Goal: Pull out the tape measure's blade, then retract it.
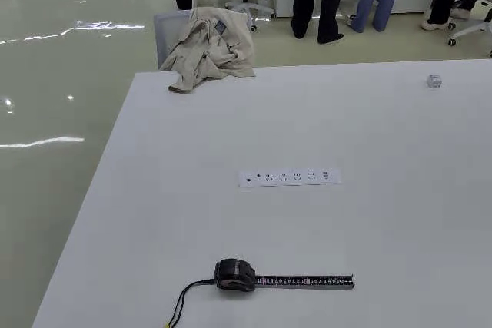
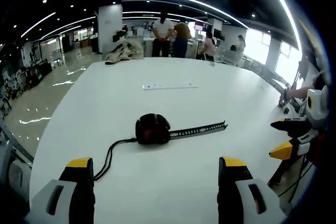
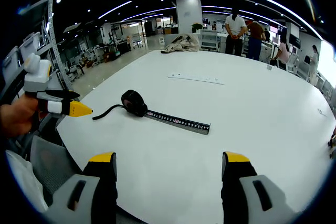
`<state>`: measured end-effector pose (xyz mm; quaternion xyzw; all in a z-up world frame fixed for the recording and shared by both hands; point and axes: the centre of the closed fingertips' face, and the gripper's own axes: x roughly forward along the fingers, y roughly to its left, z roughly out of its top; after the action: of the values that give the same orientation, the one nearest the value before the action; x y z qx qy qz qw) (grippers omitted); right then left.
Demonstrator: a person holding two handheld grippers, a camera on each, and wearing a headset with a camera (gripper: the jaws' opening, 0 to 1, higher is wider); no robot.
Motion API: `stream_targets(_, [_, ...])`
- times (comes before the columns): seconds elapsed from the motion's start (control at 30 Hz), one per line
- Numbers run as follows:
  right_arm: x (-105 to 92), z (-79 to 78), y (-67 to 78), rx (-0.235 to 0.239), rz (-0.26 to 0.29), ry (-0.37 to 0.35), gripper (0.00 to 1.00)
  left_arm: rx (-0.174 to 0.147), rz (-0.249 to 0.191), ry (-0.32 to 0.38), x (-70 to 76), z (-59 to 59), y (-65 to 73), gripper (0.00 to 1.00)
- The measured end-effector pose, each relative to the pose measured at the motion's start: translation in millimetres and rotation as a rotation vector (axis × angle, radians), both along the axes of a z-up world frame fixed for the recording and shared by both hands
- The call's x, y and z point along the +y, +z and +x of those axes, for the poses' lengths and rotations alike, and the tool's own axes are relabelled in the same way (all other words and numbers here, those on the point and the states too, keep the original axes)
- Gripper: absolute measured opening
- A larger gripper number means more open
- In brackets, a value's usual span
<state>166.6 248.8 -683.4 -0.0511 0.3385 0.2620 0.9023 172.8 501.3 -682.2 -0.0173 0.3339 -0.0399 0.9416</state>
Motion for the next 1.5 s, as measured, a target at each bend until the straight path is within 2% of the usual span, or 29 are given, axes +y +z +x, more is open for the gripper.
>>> stream_targets(0.2, [2.4, 7.6, -6.9, -0.003, -0.014, 0.038, 0.82, 0.008, 0.000, 0.004, -3.3, 7.2, -8.1, 0.94])
stream_targets(0.27, [2.6, 10.2, -13.9, 0.003, -0.033, 0.063, 0.81, 0.015, -0.010, 0.011, -4.2, 10.4, -10.7, 0.93])
stream_targets(0.4, [4.0, 15.9, -26.1, 0.002, -0.062, 0.123, 0.76, 0.010, 0.000, 0.017, -5.7, 17.9, -13.4, 0.92])
stream_targets(0.57, [3.5, 22.7, -35.3, 0.011, -0.085, 0.155, 0.74, -0.004, 0.011, 0.024, -6.9, 27.1, -15.0, 0.90])
stream_targets(0.83, [2.3, 31.9, -48.5, 0.014, -0.122, 0.218, 0.69, 0.005, 0.005, 0.039, -8.8, 37.2, -22.5, 0.90])
stream_targets(1.2, [0.5, 52.3, -54.7, 0.004, -0.157, 0.302, 0.66, 0.018, 0.011, 0.043, -11.1, 45.9, -31.8, 0.89])
stream_targets(1.3, [0.0, 57.6, -57.0, 0.004, -0.168, 0.329, 0.64, 0.013, -0.004, 0.048, -12.9, 49.2, -34.1, 0.89])
stream_targets(1.5, [-1.6, 66.7, -60.4, 0.005, -0.188, 0.379, 0.63, 0.030, -0.012, 0.062, -13.7, 54.3, -44.1, 0.89])
